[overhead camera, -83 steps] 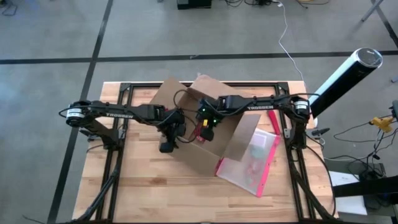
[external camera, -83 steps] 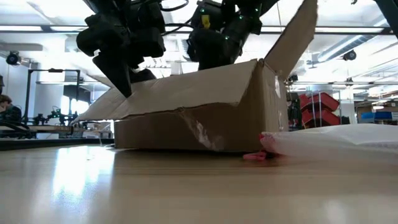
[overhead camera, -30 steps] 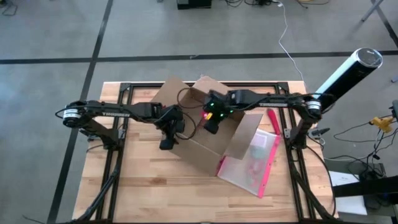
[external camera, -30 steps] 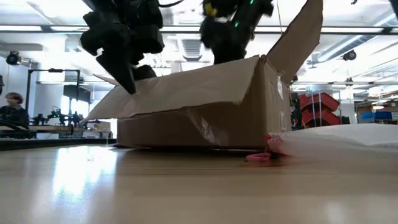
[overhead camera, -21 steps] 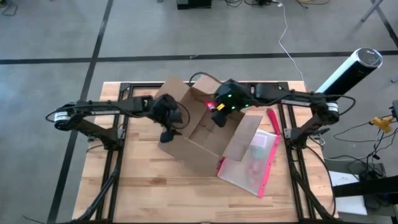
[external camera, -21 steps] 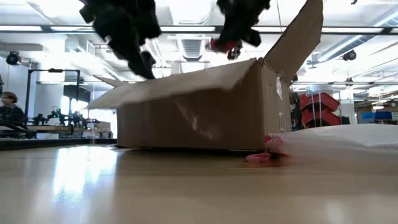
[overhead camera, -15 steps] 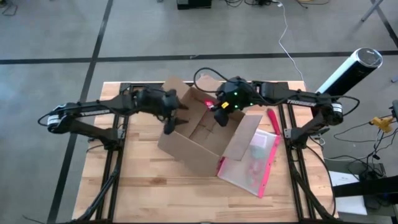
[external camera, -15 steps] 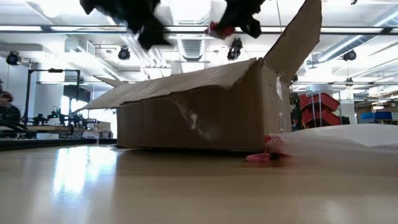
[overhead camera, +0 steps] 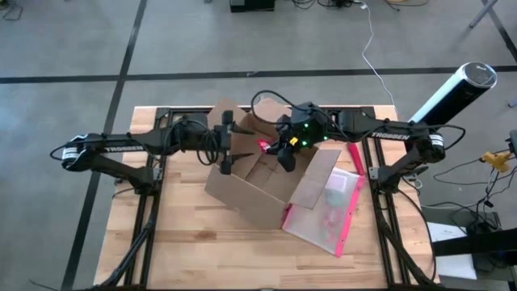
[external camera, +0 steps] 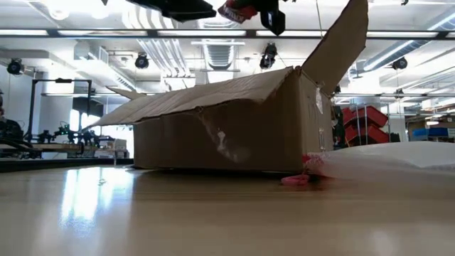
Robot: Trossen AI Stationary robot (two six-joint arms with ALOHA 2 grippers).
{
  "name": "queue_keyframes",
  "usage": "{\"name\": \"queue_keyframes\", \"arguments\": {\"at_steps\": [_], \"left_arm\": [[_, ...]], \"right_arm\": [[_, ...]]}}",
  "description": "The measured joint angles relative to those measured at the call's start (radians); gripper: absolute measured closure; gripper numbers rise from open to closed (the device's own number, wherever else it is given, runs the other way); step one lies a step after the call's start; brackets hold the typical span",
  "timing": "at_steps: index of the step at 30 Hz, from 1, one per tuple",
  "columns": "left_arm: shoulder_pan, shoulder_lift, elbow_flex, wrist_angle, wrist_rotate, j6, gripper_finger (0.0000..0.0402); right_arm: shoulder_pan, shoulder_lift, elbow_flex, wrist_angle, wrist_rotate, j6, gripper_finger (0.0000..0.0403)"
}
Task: Unpack boxes
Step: Put the red candy into the zip bag
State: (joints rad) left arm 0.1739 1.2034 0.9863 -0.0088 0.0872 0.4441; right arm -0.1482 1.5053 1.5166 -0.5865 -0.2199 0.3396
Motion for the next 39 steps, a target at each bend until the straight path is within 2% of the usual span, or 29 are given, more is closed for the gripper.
{"name": "queue_keyframes", "arguments": {"at_steps": [8,14,18,25,27,33,39], "left_arm": [[-0.003,0.068,-0.001,0.126,-0.001,0.011,0.0125],[-0.003,0.1,0.014,0.132,0.034,0.012,0.0134],[-0.004,0.101,0.023,0.13,0.038,0.012,0.0189],[-0.005,0.101,0.035,0.117,0.1,0.007,0.0357],[-0.005,0.101,0.035,0.105,0.109,-0.005,0.0389],[-0.004,0.101,0.035,0.096,0.105,-0.026,0.04],[-0.001,0.095,0.035,0.088,0.06,-0.041,0.0401]], "right_arm": [[0.002,0.006,0.0,-0.005,-0.02,0.01,0.0402],[0.002,0.006,0.0,-0.005,-0.02,0.01,0.0402],[0.002,0.006,0.0,0.002,-0.016,0.01,0.0402],[0.0,0.006,0.0,0.001,-0.014,0.01,0.0402],[-0.001,0.006,0.0,0.0,-0.013,0.01,0.0402],[0.0,0.006,0.0,-0.003,0.013,0.008,0.0402],[-0.002,0.005,0.0,-0.001,0.026,0.012,0.0399]]}}
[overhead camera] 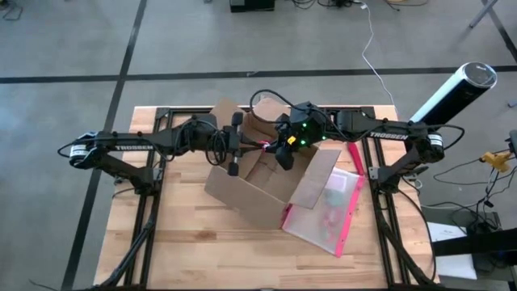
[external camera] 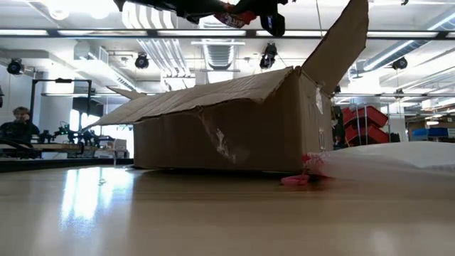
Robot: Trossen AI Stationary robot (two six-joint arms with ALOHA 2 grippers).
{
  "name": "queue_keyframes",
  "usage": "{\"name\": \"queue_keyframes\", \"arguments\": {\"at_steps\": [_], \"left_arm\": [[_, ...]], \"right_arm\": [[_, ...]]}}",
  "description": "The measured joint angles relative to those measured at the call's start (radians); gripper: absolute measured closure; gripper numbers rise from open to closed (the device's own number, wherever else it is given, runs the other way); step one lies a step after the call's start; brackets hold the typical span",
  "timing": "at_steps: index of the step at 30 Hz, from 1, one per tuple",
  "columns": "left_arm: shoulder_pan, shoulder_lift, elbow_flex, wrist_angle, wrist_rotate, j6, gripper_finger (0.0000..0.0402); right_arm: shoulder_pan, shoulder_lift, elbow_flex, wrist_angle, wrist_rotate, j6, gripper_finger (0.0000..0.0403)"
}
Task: Unpack boxes
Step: Put the red candy into the zip bag
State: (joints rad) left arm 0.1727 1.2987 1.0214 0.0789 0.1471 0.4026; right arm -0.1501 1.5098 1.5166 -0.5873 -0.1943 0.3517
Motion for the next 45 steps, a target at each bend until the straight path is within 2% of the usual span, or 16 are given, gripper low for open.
{"name": "queue_keyframes", "arguments": {"at_steps": [4,10,15,19,25,32,38,45], "left_arm": [[0.011,-0.011,0.0,-0.038,-0.008,0.001,0.0401],[0.033,-0.039,0.0,-0.098,-0.015,0.004,0.0401],[0.06,-0.077,0.0,-0.149,-0.014,0.008,0.0401],[0.086,-0.109,0.0,-0.208,-0.007,0.032,0.0401],[0.127,-0.149,-0.001,-0.262,0.021,0.059,0.0401],[0.148,-0.183,-0.001,-0.282,0.028,0.058,0.0401],[0.151,-0.196,-0.001,-0.311,0.029,0.06,0.0401],[0.153,-0.217,-0.001,-0.335,0.029,0.06,0.0401]], "right_arm": [[0.001,-0.022,0.0,-0.008,0.024,0.004,0.0369],[0.002,-0.073,0.0,-0.043,0.062,0.014,0.029],[0.002,-0.123,0.0,-0.168,0.09,0.069,0.024],[0.008,-0.155,0.0,-0.345,0.108,0.147,0.0229],[0.046,-0.184,0.0,-0.646,0.249,0.24,0.0254],[0.085,-0.184,-0.018,-0.789,0.284,0.368,0.0298],[0.093,-0.184,-0.109,-0.813,0.291,0.423,0.0347],[0.093,-0.178,-0.28,-0.711,0.18,0.418,0.0399]]}}
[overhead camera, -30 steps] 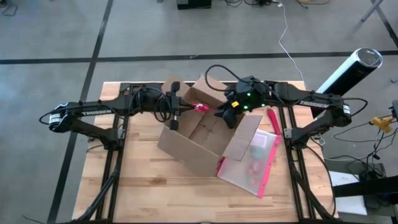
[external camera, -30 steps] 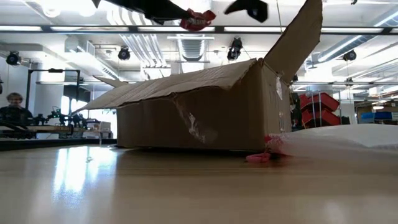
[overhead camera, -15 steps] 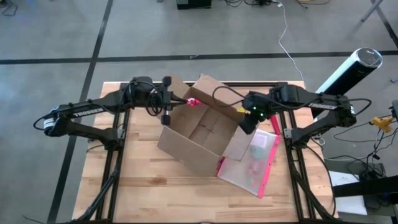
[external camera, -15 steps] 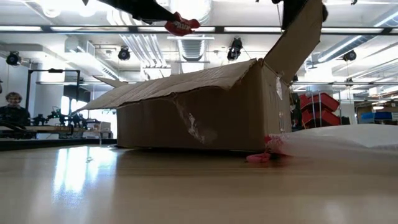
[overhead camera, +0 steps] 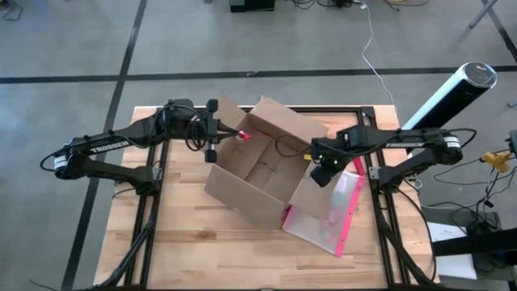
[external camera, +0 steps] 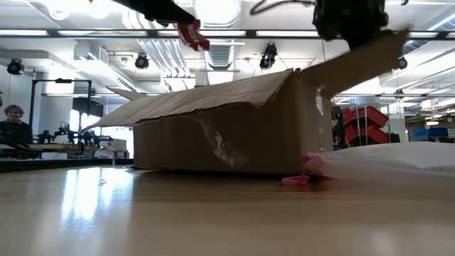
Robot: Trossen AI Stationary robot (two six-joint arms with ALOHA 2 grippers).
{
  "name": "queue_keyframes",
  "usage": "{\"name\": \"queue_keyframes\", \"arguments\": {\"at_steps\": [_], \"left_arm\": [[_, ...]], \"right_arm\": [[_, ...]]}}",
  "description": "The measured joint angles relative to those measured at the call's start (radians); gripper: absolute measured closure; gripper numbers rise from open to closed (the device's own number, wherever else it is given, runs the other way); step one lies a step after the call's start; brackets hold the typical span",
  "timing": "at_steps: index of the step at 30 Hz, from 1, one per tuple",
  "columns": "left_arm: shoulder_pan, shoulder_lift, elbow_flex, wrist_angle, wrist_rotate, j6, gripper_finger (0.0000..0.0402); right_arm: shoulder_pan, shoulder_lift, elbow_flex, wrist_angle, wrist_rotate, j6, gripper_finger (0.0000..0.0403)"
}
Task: Unpack boxes
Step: Put the red candy into the zip bag
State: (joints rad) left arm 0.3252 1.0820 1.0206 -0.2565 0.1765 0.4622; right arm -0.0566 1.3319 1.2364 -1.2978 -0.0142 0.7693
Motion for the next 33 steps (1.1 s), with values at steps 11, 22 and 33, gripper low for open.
{"name": "queue_keyframes", "arguments": {"at_steps": [11,22,33], "left_arm": [[0.005,-0.04,0.0,-0.016,0.0,-0.03,0.0401],[0.007,-0.05,0.014,-0.058,0.0,-0.035,0.0401],[0.007,-0.05,0.015,-0.056,0.0,-0.028,0.0401]], "right_arm": [[-0.042,0.025,-0.258,0.635,-0.031,0.005,0.0401],[-0.193,0.176,-0.237,0.946,-0.097,-0.114,0.04],[-0.096,-0.01,-0.23,0.809,0.101,-0.048,0.04]]}}
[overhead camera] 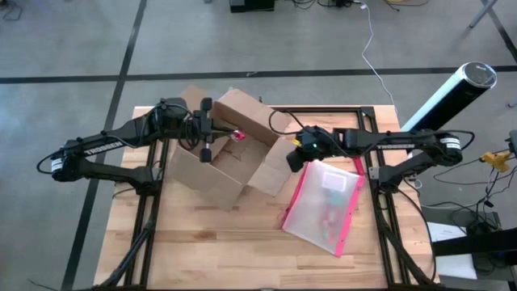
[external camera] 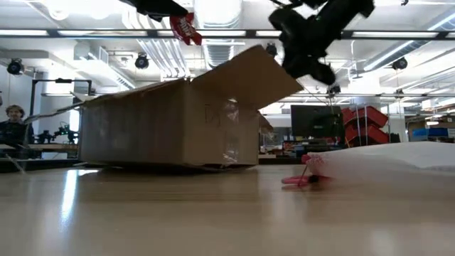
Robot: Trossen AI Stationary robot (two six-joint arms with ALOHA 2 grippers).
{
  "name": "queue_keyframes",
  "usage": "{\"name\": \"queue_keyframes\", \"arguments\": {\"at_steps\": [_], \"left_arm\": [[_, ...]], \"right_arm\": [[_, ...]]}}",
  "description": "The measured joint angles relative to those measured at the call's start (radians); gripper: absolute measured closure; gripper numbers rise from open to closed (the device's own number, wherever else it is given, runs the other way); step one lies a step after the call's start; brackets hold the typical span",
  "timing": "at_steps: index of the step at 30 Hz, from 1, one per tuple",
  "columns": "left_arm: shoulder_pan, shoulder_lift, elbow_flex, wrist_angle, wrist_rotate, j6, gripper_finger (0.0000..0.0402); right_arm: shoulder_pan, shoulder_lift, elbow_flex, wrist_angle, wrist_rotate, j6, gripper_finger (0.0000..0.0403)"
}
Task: Unpack boxes
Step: Put the red candy into the zip bag
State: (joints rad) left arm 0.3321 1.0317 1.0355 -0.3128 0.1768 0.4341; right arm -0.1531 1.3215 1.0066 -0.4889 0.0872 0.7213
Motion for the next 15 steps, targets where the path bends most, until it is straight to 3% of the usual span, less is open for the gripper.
{"name": "queue_keyframes", "arguments": {"at_steps": [4,9,15], "left_arm": [[0.002,0.0,0.0,0.004,0.017,0.021,0.0401],[0.004,0.0,0.0,0.007,0.035,0.025,0.0401],[0.011,0.0,0.001,0.019,0.072,0.025,0.0401]], "right_arm": [[0.059,-0.029,-0.006,-0.163,0.068,0.116,0.04],[0.112,-0.023,-0.04,-0.267,0.071,0.242,0.0387],[0.129,-0.016,-0.132,-0.229,0.017,0.36,0.0297]]}}
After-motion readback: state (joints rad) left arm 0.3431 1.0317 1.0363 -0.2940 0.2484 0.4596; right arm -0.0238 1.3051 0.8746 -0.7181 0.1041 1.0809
